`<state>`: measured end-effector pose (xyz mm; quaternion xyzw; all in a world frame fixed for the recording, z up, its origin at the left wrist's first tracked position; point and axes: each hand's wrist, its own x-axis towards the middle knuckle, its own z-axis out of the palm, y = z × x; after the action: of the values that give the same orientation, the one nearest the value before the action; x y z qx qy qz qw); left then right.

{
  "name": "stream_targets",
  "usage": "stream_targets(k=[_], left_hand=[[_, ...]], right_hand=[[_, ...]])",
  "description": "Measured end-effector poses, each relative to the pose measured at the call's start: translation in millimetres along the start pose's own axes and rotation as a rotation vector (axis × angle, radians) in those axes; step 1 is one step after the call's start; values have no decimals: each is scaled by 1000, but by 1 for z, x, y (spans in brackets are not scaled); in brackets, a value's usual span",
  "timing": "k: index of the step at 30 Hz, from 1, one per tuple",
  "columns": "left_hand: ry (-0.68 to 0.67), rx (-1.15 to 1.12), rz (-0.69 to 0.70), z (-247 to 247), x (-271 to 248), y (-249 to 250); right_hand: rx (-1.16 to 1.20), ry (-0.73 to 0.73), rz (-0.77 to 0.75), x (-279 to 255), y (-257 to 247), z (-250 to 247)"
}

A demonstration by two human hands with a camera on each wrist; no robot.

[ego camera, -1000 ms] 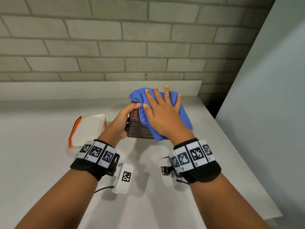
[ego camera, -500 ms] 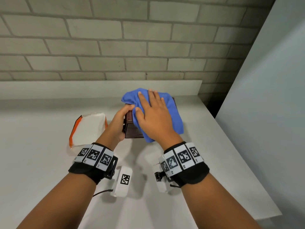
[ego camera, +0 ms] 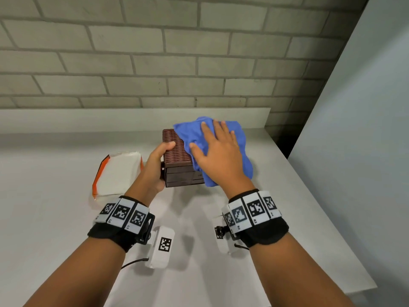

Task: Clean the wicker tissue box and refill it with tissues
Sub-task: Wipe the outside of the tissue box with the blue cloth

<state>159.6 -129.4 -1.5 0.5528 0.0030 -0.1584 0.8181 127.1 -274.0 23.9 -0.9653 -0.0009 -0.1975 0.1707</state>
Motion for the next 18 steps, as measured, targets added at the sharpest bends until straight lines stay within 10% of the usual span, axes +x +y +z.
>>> stream_targets(k=[18], left_hand=[[-29, -115, 59, -9, -3, -4]], right_hand=[[1503, -275, 487, 28, 37, -16]])
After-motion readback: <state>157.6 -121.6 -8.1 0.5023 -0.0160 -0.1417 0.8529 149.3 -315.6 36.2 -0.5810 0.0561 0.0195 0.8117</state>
